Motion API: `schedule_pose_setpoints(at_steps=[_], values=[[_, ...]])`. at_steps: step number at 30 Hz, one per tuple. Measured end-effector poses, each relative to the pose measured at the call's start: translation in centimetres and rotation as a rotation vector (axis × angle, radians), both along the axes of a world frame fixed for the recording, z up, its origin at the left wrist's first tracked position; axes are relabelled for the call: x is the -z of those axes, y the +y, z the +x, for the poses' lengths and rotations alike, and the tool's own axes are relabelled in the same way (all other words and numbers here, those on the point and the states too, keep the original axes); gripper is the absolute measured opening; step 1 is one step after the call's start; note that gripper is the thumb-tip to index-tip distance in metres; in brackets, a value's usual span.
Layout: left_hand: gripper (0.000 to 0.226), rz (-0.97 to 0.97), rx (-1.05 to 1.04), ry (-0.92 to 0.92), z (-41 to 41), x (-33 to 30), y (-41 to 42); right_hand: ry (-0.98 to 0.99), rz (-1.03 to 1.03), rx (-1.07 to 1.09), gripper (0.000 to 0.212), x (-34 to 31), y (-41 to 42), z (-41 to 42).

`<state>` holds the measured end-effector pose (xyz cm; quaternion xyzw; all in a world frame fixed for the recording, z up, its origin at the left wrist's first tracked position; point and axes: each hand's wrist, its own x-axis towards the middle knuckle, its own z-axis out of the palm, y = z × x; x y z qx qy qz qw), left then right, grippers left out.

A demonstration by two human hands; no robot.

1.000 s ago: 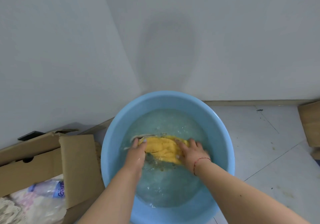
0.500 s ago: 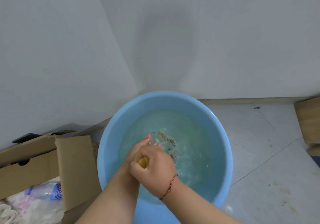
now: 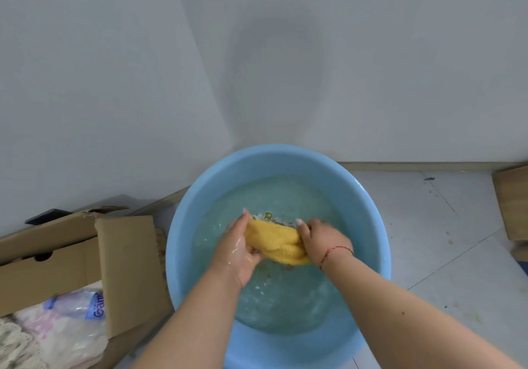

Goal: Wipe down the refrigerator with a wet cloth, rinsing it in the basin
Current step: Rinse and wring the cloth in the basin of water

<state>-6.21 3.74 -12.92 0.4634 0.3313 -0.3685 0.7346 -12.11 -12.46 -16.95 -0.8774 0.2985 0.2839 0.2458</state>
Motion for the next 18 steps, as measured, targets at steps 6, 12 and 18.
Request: schedule_pose_setpoints(at_steps=[6, 12, 18], values=[[0.061, 1.076, 0.948, -0.590, 0.9, 0.4, 3.5, 0.241, 0.192, -0.216, 0.056, 0.4, 0.5, -1.9], [0.078, 0.562, 1.192, -1.027, -0.1, 1.3, 2.3, -0.062, 0.163, -0.549, 0.037, -6.8, 1.2, 1.5], [0.040, 0.371, 0.786, -0.768, 0.0, -0.9, 0.4, -0.428, 0.414, -0.395, 0.024, -12.9, -1.1, 4.3]])
